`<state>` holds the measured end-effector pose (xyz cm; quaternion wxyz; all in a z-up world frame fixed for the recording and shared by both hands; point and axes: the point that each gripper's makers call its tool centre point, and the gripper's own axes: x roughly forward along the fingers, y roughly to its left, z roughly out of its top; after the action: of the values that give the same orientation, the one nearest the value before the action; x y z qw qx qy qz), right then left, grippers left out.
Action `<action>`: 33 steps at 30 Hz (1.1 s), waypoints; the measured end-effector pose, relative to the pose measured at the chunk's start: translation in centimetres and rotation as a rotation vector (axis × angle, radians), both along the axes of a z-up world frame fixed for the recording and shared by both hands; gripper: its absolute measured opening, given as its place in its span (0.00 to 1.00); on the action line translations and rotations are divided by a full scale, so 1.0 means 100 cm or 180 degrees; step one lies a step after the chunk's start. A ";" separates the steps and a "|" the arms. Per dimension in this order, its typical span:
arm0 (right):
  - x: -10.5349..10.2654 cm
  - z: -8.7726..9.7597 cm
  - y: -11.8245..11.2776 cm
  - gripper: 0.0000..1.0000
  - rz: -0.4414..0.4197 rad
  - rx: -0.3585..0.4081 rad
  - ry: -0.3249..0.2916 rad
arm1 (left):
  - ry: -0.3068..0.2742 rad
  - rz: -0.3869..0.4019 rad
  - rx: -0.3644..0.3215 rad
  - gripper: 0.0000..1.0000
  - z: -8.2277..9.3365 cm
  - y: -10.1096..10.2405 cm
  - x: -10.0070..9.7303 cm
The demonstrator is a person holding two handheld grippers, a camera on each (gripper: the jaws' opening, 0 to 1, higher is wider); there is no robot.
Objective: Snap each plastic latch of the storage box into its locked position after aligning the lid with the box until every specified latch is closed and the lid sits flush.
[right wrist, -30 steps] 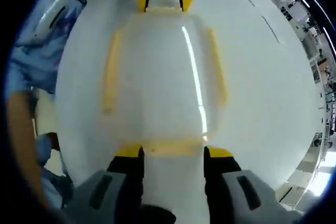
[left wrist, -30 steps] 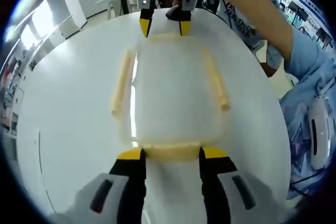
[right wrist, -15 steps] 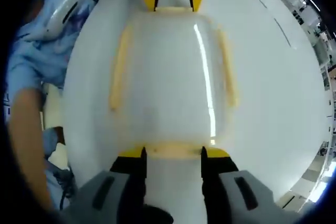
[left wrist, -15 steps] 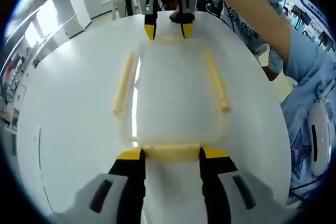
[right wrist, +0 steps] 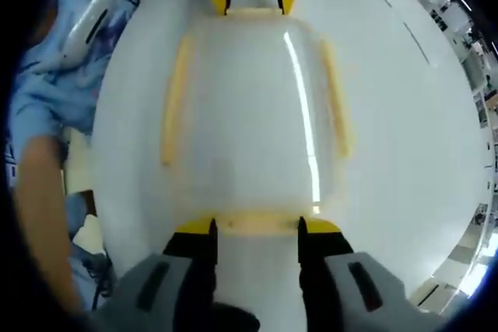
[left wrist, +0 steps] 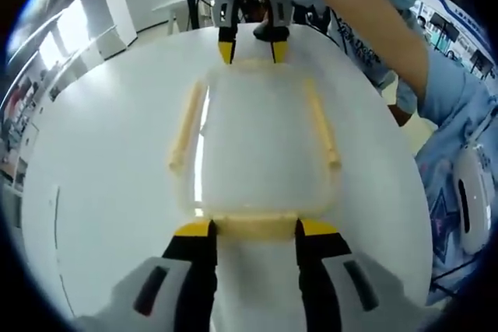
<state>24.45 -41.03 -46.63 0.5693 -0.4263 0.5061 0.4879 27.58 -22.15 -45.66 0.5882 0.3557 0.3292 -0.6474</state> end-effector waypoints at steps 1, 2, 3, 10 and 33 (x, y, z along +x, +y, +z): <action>0.000 0.000 0.000 0.41 -0.0002 -0.0007 0.0002 | 0.0000 0.0009 0.0006 0.39 0.000 0.000 0.000; 0.001 0.001 -0.001 0.41 -0.0005 -0.0012 0.0005 | -0.0007 0.0003 0.0011 0.39 0.000 0.000 0.000; 0.001 0.001 0.000 0.41 -0.0023 -0.0008 0.0006 | -0.0016 -0.0003 0.0026 0.39 0.000 0.001 -0.001; 0.002 0.002 0.001 0.41 -0.0074 0.0040 -0.0006 | 0.0012 -0.0062 -0.0009 0.39 0.011 0.005 0.001; -0.007 0.007 0.016 0.39 -0.0131 0.0505 -0.0155 | -0.0049 -0.0265 -0.0023 0.39 0.032 0.017 0.000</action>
<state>23.71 -39.40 -45.88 0.6232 -0.3812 0.4605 0.5042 27.54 -20.43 -42.47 0.5646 0.3719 0.3072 -0.6697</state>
